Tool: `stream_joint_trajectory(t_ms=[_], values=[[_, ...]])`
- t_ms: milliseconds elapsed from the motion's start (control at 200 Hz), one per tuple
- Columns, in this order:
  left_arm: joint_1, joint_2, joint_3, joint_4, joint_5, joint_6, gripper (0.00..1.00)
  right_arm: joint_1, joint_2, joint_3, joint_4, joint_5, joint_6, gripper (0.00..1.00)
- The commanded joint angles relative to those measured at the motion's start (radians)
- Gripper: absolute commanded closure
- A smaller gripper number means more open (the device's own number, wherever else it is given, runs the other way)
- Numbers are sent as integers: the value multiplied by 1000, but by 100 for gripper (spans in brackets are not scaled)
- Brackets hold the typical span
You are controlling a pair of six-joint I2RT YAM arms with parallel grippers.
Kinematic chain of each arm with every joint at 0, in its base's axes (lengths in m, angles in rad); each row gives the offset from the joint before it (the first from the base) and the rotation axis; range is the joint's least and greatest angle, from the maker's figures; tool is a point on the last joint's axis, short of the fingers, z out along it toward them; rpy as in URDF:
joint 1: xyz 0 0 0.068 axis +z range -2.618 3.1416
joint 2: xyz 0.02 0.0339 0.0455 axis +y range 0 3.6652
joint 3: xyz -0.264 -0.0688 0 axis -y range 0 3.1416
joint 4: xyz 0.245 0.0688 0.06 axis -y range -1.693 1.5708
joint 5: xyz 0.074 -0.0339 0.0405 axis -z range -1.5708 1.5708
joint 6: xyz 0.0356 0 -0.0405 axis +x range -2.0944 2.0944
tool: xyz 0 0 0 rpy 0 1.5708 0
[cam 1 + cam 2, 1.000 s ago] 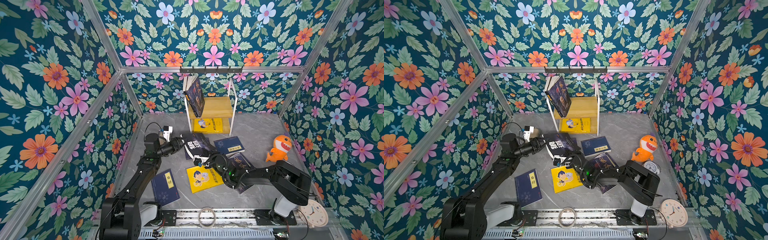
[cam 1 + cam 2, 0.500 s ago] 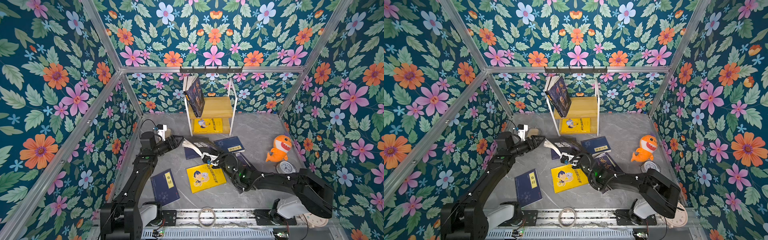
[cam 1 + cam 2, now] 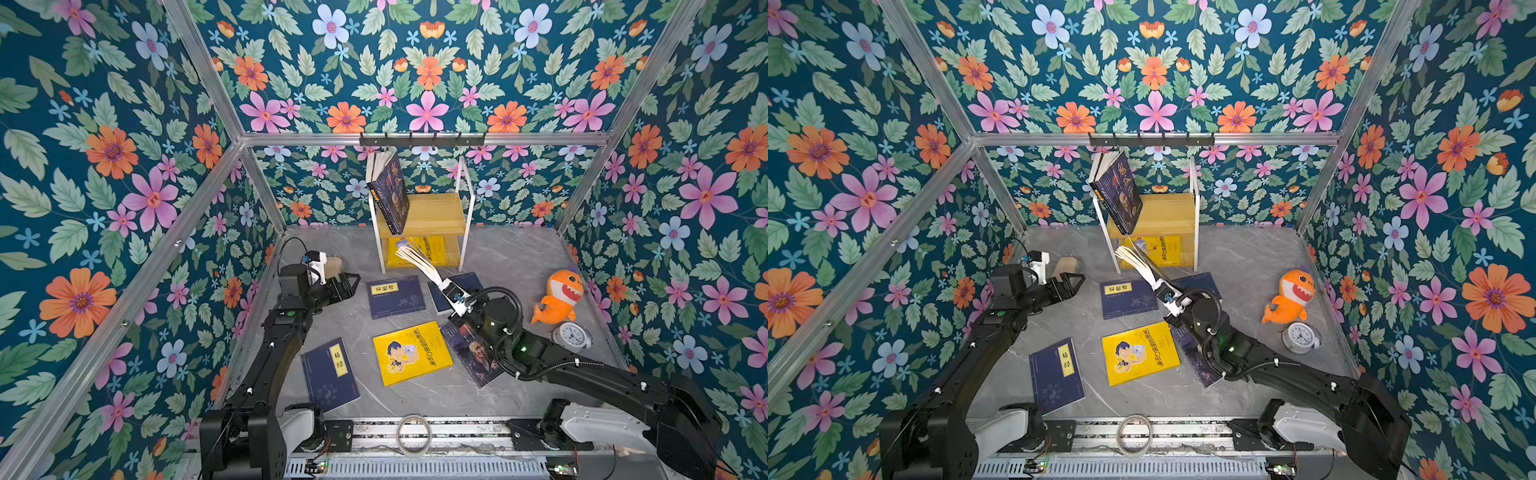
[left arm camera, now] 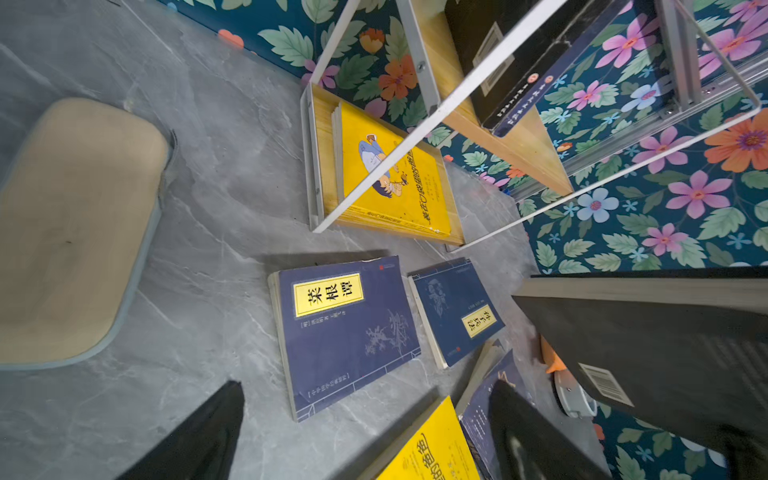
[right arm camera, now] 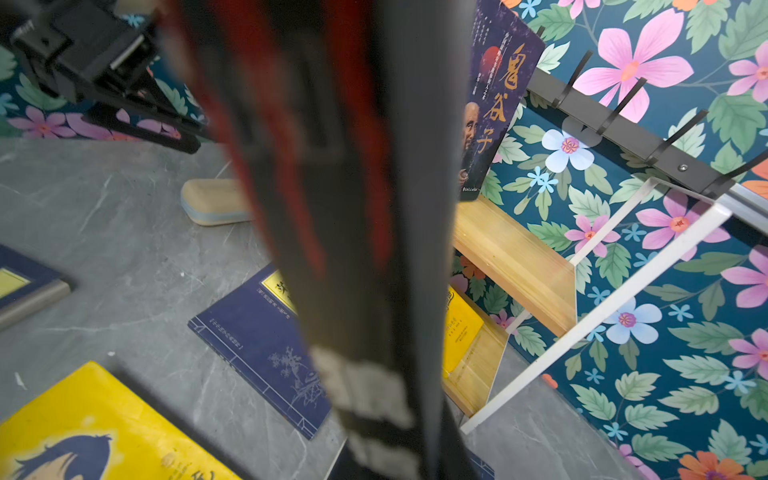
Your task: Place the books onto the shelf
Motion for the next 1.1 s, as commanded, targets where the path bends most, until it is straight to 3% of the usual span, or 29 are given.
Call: stream_joint_trajectory(t_ms=[0,135,235,370,660,1095], values=[[8,-1,11,-10,-26,31,3,-4,-19,63,-4,23,99,100],[9,-11,6,-13,-43,47,0,-17,-2,130,10,57,148,100],[13,-10,18,-26,-46,46,0,-30,36,200,38,151,243,100],[13,-28,14,-31,-56,69,0,-77,101,319,-15,148,338,100],[-3,-63,52,-118,-172,252,0,-134,322,590,-48,181,374,100],[-41,-78,73,-168,-300,363,0,-189,678,935,-124,254,469,100]])
